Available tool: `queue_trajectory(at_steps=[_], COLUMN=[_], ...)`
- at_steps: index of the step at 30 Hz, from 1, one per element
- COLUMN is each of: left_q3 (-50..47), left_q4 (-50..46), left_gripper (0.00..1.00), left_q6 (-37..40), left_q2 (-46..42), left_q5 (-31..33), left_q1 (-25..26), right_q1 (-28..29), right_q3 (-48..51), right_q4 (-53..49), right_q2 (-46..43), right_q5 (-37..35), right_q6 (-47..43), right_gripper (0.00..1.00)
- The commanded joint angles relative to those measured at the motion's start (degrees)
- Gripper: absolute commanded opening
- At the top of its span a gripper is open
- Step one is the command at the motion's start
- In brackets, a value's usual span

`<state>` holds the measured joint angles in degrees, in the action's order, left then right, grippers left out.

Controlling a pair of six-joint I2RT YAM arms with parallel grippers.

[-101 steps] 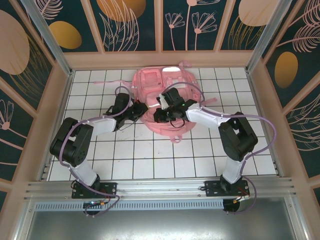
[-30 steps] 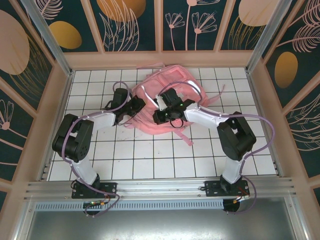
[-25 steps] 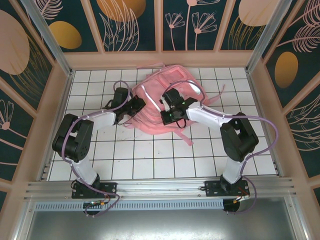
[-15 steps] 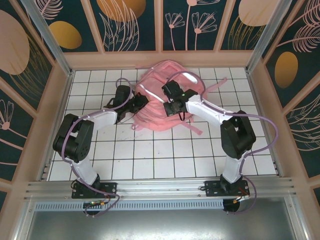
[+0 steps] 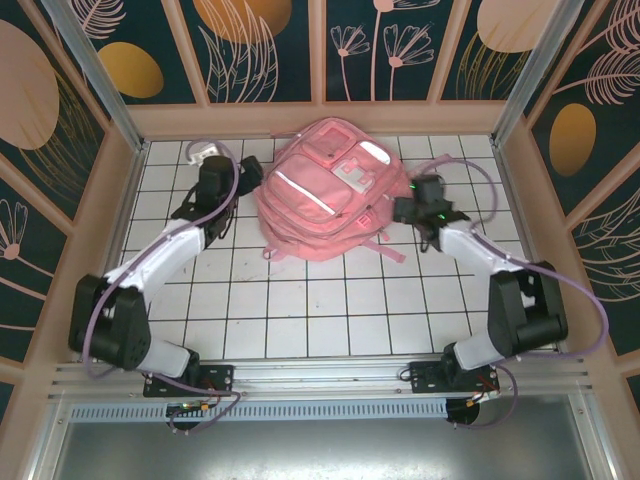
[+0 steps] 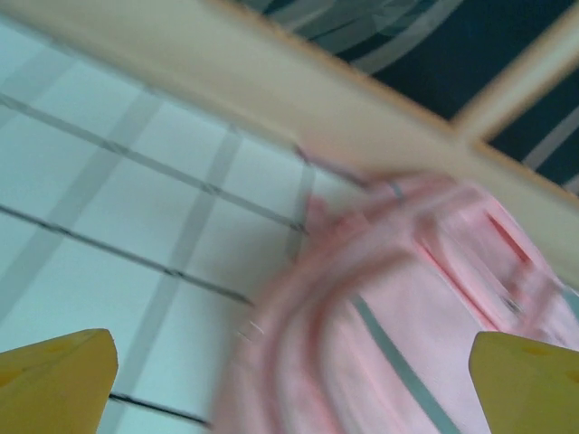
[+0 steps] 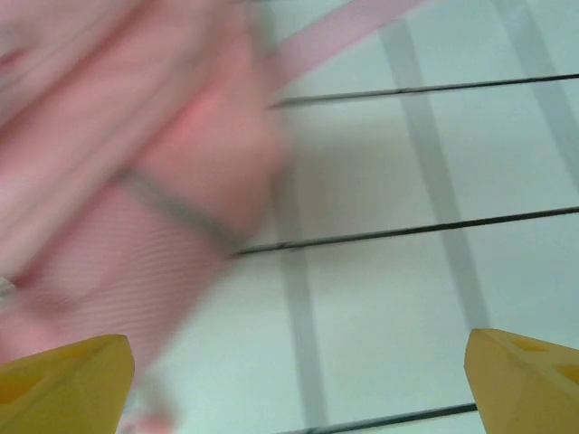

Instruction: Pack the student bag

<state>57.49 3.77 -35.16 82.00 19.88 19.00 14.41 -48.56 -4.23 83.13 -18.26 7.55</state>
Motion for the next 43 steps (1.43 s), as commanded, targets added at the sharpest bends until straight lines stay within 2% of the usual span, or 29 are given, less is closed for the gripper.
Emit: queue_trajectory(at_steps=[1,6,9,10,11,12,14,15,19,21,22,23,24,29,31,33,34,43], left_q3=[-8.1,-19.8,-24.5,-25.7,-27.4,-29.6,-35.4,-35.7,-41.3,-40.4,-42.1,-42.9,-41.9,-43.1,-46.2,-45.0,-45.4,-45.3], left_q4=[1.9,14.7,22.3,24.0,26.9,31.4,44.4,44.7,59.0,57.4,62.8,67.1,63.4,66.9,76.6,70.1,72.9,71.7], left_gripper=[0.99,0.99,0.99,0.99,0.99,0.99,0.99,0.99,0.99,0.99,0.99,0.99,0.99,0.99,0.99,0.99,0.99,0.99], left_q6=[12.4,19.0,21.1,21.3,22.1,23.9,28.3,28.8,30.5,27.6,27.2,28.0,28.3,29.6,29.0,28.8,29.2,29.0], left_q2=[-2.9,-4.7,-3.4,-2.5,-1.7,-1.1,0.2,-0.2,-1.4,-1.2,0.6,2.6,2.5,3.3,6.5,4.5,5.5,4.9], left_q5=[22.5,31.3,32.5,32.7,32.2,31.4,29.6,29.3,19.3,12.9,8.9,7.6,5.5,1.3,2.0,1.3,1.5,1.4], left_q1=[-1.2,-3.0,-4.6,-5.2,-5.6,-6.0,-6.7,-6.8,-11.0,-13.7,-14.9,-15.0,-15.0,-15.2,-15.9,-15.9,-15.9,-15.9], right_q1=[-4.2,-7.3,-8.9,-9.8,-11.5,-12.6,-15.5,-16.1,-16.2,-15.8,-15.7,-15.8,-15.8,-15.1,-15.2,-15.2,-15.2,-15.3], right_q3=[14.2,28.5,32.4,33.2,34.1,34.2,36.1,37.0,36.1,36.0,36.0,36.0,36.0,35.7,35.7,35.7,35.7,35.6], right_q4=[27.0,53.4,63.5,66.3,69.4,70.2,78.0,80.2,77.6,77.2,76.9,77.2,77.0,76.8,76.6,76.7,76.6,76.6], right_q2=[-4.1,-4.0,-2.7,-2.3,-1.3,0.0,5.2,5.5,5.0,4.9,4.9,4.9,4.9,5.0,5.0,5.0,5.0,5.0], right_q5=[-4.5,-3.0,1.2,4.5,7.9,9.4,13.1,14.1,14.3,13.7,13.6,13.6,13.6,13.4,13.8,13.9,13.9,14.0], right_q6=[-3.2,-8.1,-9.7,-9.6,-8.4,-7.5,-5.2,-5.2,-5.0,-5.3,-5.3,-5.3,-5.3,-6.1,-6.1,-6.0,-6.0,-6.1], right_gripper=[0.94,0.95,0.95,0.99,0.99,0.99,0.99,0.99,0.99,0.99,0.99,0.99,0.99,0.99,0.99,0.99,0.99,0.99])
